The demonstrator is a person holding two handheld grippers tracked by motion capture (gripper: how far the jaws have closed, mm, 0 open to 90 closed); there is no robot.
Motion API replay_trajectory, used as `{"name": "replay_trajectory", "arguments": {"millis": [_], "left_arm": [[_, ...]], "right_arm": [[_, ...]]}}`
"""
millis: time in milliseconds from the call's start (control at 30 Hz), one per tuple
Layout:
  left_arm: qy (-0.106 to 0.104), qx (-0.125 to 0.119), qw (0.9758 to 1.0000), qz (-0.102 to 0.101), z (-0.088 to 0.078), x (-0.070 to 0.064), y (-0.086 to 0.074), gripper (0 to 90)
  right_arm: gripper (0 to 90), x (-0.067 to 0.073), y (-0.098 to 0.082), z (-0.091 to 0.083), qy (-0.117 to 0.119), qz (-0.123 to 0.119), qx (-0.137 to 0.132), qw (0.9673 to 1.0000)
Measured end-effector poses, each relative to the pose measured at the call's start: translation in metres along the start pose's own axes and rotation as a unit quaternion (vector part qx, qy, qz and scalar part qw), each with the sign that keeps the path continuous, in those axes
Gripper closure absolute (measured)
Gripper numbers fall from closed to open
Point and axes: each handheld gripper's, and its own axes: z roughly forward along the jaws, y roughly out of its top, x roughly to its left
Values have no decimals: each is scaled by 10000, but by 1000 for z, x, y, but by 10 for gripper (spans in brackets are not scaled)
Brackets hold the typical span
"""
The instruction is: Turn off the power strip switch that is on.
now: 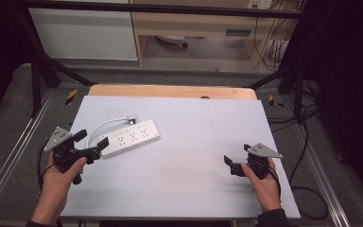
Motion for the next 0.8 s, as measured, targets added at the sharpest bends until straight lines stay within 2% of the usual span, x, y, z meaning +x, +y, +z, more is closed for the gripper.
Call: {"name": "replay_trajectory", "arguments": {"millis": [200, 400, 700, 800], "left_arm": [[31, -18, 10000, -34, 7, 4, 9, 64], [40, 81, 10000, 12, 14, 5, 13, 70], [168, 252, 9995, 48, 31, 4, 13, 106], [155, 301, 9994, 107, 36, 4, 14, 121]], "right_arm": [[55, 1, -2, -3, 16, -14, 23, 10000], [56, 3, -1, -1, 42, -56, 50, 10000], [60, 2, -1, -1, 42, -89, 63, 9999], [61, 3, -1, -1, 49, -101, 54, 9999]]}}
